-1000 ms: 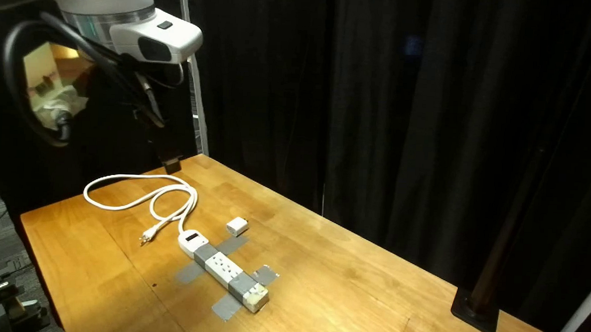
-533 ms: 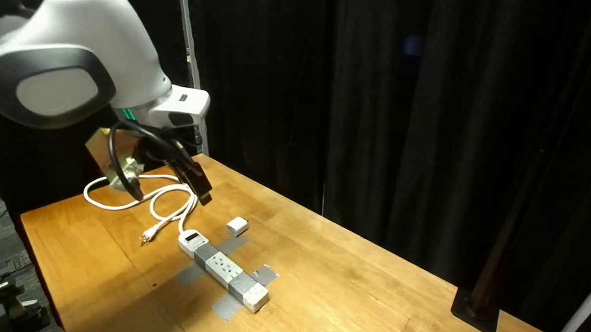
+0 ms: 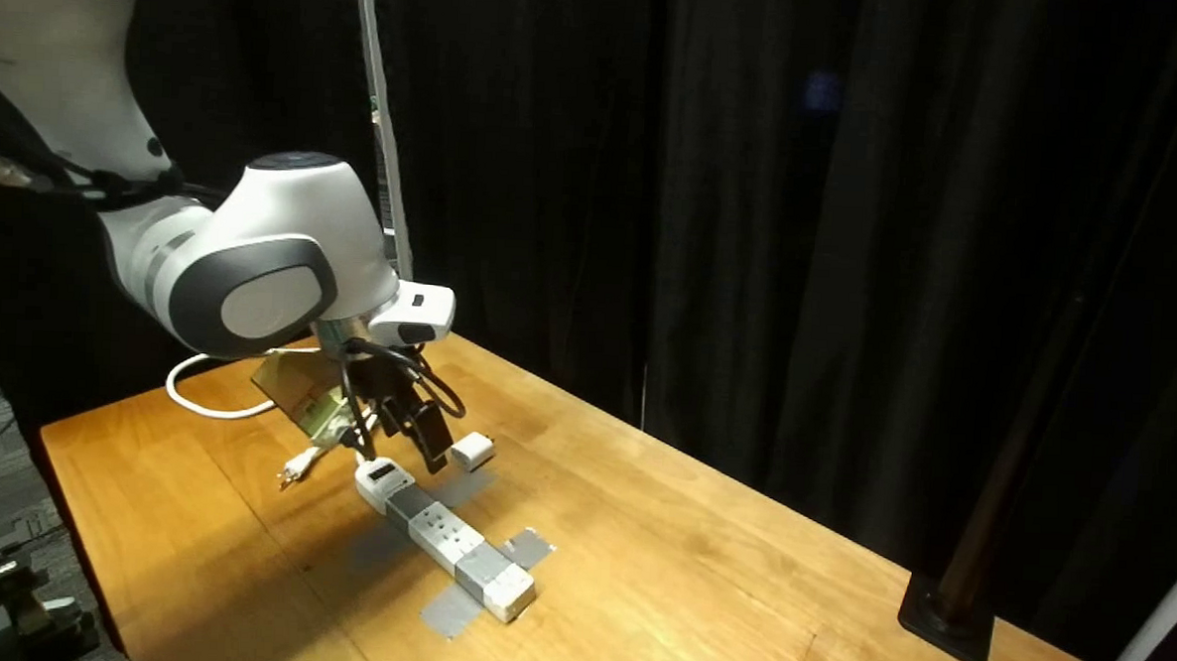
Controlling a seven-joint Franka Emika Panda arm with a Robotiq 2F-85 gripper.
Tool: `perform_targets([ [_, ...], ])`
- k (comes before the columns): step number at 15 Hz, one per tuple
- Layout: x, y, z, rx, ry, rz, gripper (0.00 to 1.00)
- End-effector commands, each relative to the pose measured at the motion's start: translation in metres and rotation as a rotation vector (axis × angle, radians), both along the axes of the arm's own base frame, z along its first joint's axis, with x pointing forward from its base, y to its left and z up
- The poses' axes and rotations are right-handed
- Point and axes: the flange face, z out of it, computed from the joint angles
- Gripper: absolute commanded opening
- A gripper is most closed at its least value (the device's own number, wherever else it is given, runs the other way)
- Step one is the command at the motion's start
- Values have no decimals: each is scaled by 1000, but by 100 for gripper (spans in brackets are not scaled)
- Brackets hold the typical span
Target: Plug in the charger head into the extension cord
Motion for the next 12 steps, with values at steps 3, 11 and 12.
perform_targets([
  [3, 51, 43, -9, 53, 55, 2, 100],
  [11, 91, 26, -44, 10, 1, -43, 100],
  [12, 94, 23, -50, 4, 0, -45, 100],
])
